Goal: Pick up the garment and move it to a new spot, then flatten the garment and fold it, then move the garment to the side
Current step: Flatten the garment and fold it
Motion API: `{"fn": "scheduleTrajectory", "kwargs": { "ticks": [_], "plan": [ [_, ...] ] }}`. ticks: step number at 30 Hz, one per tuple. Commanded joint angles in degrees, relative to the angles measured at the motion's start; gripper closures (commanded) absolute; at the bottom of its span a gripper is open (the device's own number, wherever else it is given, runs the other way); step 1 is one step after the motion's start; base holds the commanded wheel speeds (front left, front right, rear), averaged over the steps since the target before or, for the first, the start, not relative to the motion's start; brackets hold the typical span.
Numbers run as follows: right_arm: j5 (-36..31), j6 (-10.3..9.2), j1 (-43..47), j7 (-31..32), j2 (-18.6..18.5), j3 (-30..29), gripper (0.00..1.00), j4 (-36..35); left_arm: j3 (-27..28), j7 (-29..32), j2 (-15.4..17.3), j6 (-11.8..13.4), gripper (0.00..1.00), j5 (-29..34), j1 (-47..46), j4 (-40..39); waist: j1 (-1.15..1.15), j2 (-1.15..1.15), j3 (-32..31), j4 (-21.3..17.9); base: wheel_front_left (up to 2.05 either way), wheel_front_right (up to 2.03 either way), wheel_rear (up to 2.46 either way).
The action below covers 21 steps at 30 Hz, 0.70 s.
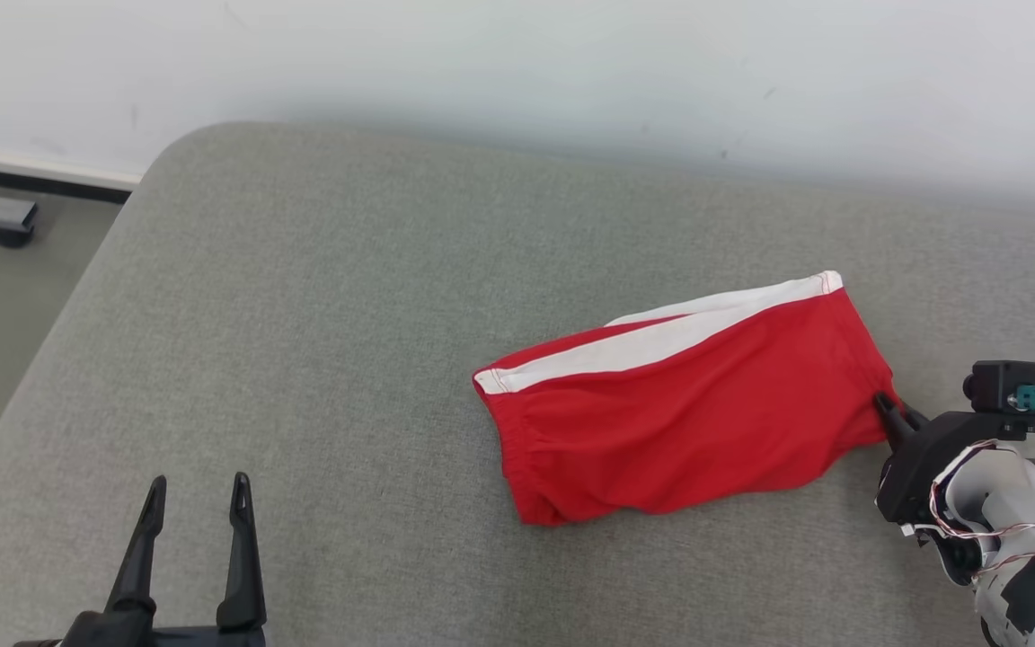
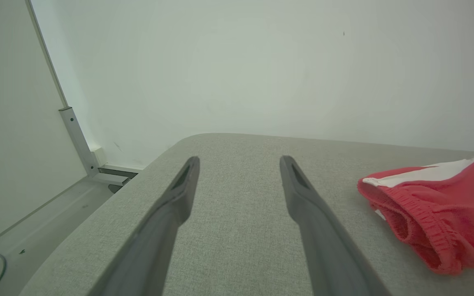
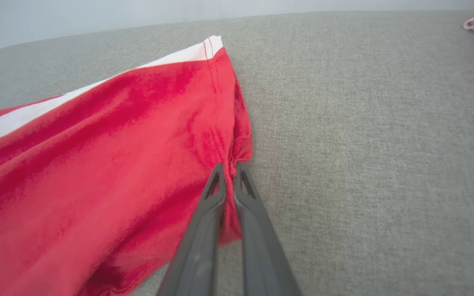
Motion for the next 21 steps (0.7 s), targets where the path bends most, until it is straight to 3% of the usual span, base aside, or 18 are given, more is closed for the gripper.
{"fn": "scheduleTrajectory", "kwargs": {
  "ticks": [1,9,20,21],
  "plan": [
    [0.53,-0.16,0.52,-0.59,-0.26,0.16,1.0,-0.44,0.25,-0.16,-0.16,-0.08,0.0,0.37,0.73,0.22,0.0,0.0,-0.94,-0.72,0.0,0.0,0.0],
    [4.2,-0.16,6.03,-4.49,-3.27,-0.3,1.0,-7.16,1.45,-0.16,-0.26,-0.7,0.0,1.09,2.42,1.0,0.0,0.0,-3.46,-3.48,0.0,0.0,0.0],
    [9.95,-0.16,23.64,-6.97,-8.62,-4.1,1.0,-19.44,2.23,-0.16,-0.36,-1.41,0.0,1.48,4.08,1.21,0.0,0.0,-4.94,-6.76,0.0,0.0,0.0],
    [9.62,-0.16,24.27,-6.89,-8.8,-4.39,0.93,-19.84,2.33,-0.16,-0.37,-1.45,0.0,1.51,4.24,1.27,0.0,0.0,-4.95,-7.07,0.0,0.0,0.0]
  ]
}}
